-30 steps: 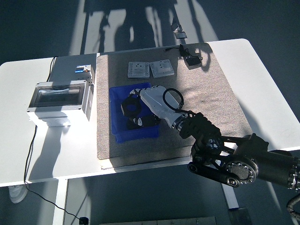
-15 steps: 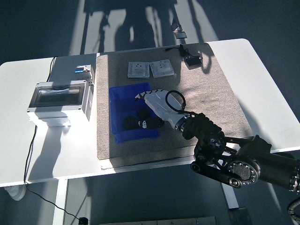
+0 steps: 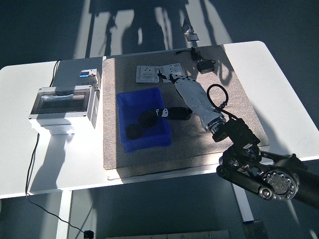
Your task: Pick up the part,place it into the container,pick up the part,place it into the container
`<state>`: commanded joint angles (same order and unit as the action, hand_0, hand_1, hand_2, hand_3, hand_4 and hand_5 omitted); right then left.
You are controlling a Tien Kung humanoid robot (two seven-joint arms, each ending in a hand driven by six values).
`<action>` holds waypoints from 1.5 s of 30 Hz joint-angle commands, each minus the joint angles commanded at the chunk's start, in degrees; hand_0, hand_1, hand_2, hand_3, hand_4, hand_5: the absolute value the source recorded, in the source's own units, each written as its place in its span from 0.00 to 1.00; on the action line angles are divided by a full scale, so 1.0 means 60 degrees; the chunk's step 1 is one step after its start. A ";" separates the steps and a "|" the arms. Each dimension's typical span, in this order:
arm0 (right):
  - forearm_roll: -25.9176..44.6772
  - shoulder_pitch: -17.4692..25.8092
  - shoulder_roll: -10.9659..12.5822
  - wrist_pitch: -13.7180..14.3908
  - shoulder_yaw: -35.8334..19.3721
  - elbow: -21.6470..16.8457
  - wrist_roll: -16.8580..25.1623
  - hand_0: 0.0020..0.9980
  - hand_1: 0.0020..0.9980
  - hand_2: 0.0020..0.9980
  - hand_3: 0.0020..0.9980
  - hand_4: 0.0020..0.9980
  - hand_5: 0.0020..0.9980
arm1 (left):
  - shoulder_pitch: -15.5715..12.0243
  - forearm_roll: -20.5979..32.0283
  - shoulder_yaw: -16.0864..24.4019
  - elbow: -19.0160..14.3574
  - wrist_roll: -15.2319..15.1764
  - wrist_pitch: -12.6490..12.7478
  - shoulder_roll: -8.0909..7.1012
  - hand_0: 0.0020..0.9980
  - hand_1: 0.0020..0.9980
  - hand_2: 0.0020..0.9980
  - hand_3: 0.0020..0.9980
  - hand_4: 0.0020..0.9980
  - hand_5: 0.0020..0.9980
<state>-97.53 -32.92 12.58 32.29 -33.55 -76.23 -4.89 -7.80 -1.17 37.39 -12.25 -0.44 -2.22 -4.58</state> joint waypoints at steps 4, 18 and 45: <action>0.1041 0.1146 0.0699 0.0271 -0.1233 -0.0554 0.0949 0.87 0.81 0.83 0.87 0.97 0.54 | -0.0102 -0.0045 0.0125 -0.0166 0.0083 -0.0072 0.0017 0.60 0.71 0.78 0.94 1.00 1.00; 0.2915 0.3673 0.0457 0.0487 -0.3872 -0.0376 0.2794 0.84 0.80 0.81 0.84 0.95 0.55 | -0.0178 0.0490 -0.0484 -0.0442 0.0261 -0.0268 -0.0037 0.65 0.76 0.85 1.00 1.00 1.00; 0.6821 0.4065 0.0176 0.0506 -0.4771 -0.0103 0.5585 0.71 0.56 0.66 0.66 0.93 0.57 | -0.0642 0.0426 -0.0533 -0.2557 0.0240 0.2160 -0.0934 0.68 0.75 0.85 0.97 1.00 0.93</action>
<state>-56.60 -8.53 13.64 35.33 -62.17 -76.85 28.62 -11.66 1.39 34.19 -27.59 1.01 10.74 -10.19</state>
